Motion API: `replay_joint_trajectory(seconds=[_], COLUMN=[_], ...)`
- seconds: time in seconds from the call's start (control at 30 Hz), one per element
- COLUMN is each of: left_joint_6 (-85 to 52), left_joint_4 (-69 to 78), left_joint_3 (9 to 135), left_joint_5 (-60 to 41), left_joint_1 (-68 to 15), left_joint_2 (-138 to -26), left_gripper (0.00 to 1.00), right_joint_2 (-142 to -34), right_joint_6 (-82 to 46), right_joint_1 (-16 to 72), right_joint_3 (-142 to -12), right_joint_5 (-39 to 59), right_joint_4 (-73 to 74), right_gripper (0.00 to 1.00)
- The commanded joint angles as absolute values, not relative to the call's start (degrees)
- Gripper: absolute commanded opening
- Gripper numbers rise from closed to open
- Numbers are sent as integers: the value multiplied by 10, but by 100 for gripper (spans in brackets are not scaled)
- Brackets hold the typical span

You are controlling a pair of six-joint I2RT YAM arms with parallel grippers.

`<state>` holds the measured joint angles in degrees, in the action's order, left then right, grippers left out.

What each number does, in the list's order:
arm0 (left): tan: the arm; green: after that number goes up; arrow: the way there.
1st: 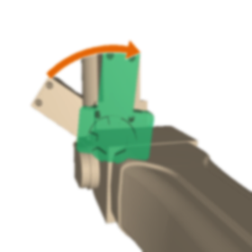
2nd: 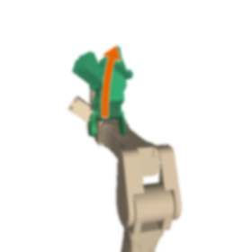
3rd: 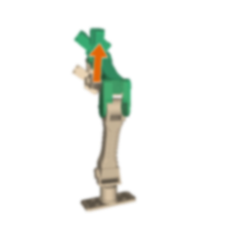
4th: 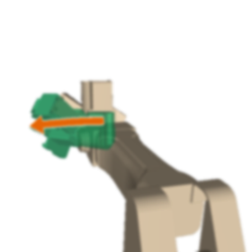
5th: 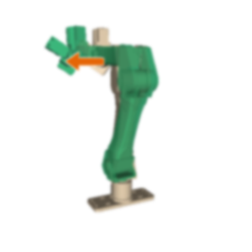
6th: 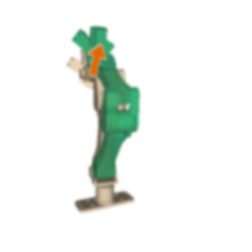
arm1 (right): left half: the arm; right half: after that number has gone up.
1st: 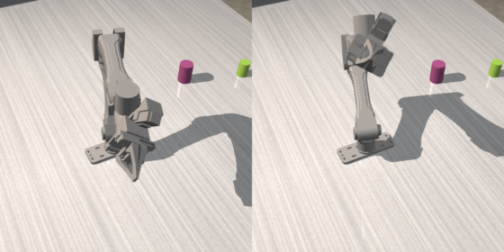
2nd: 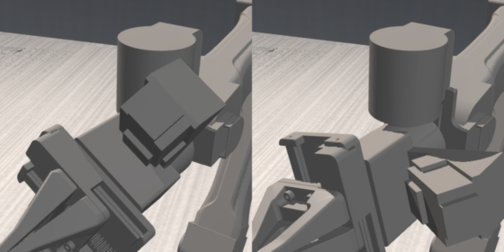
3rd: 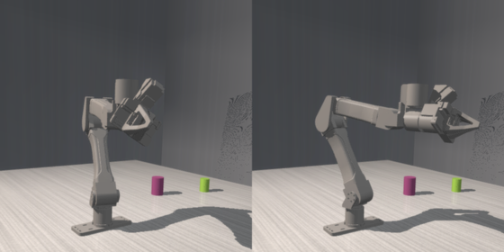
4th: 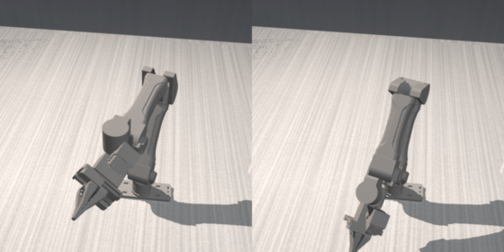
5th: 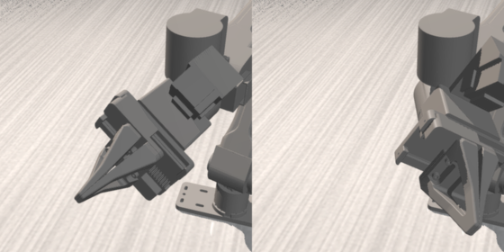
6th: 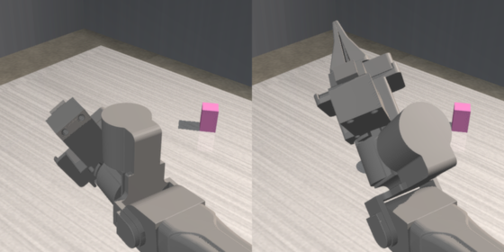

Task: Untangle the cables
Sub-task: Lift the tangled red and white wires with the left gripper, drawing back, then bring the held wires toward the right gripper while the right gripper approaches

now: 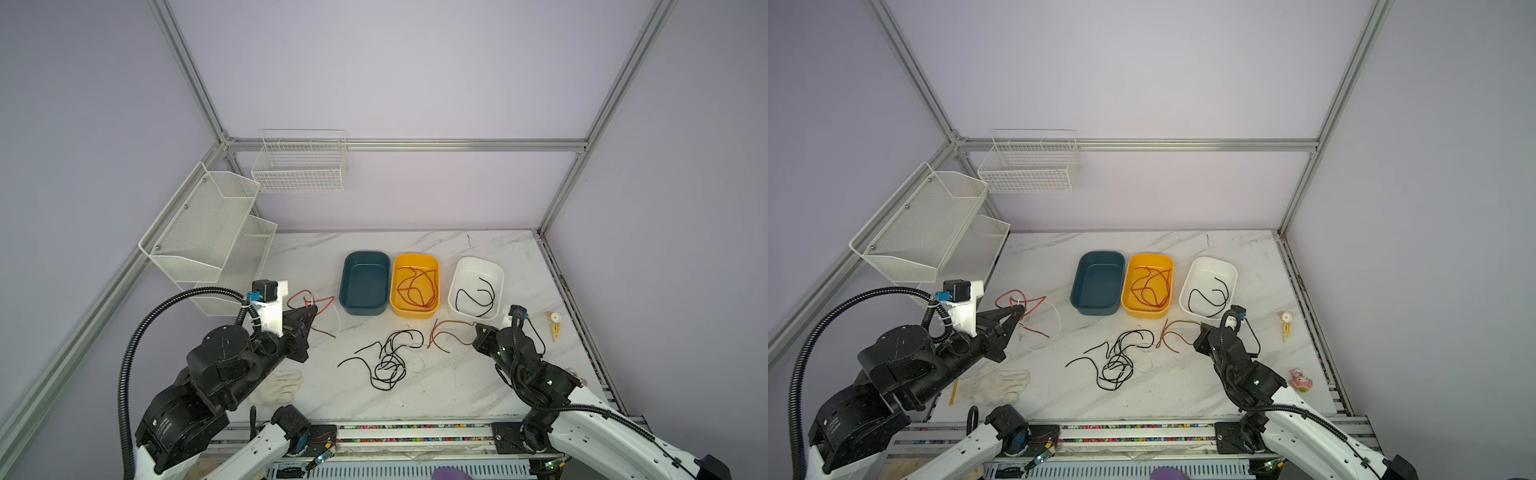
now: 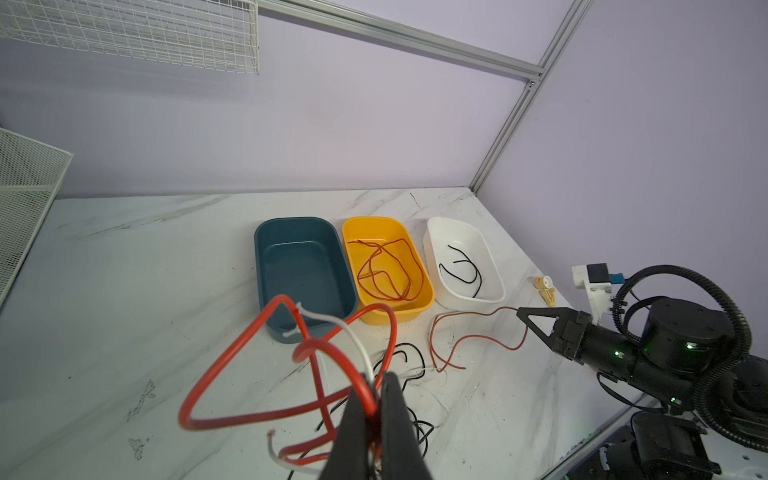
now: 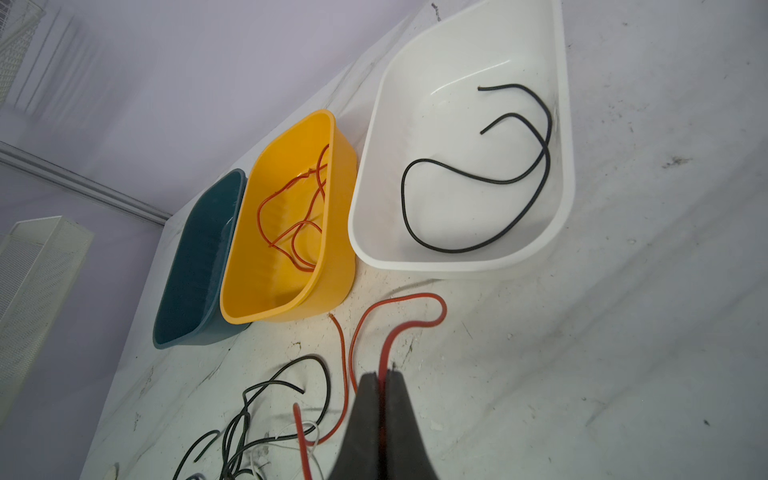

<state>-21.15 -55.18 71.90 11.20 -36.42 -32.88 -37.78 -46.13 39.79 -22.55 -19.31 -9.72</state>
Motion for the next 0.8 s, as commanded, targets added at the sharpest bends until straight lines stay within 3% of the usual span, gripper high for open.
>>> replay_joint_trajectory(seconds=[0.0, 0.23, 0.77], left_joint_6=[-182, -184, -234], left_joint_4=[-550, -549, -378], left_joint_3=[767, 736, 556], left_joint_5=[164, 105, -92], left_joint_1=[-362, -363, -363], left_joint_2=[-321, -344, -400], left_gripper=[0, 0, 0], right_joint_2=[-368, -343, -359], right_joint_6=[-445, -388, -266], right_joint_1=[393, 392, 392], right_joint_3=[-257, -313, -407], right_joint_5=[-228, -172, -35], right_joint_4=[-134, -127, -87], right_gripper=[0, 0, 0])
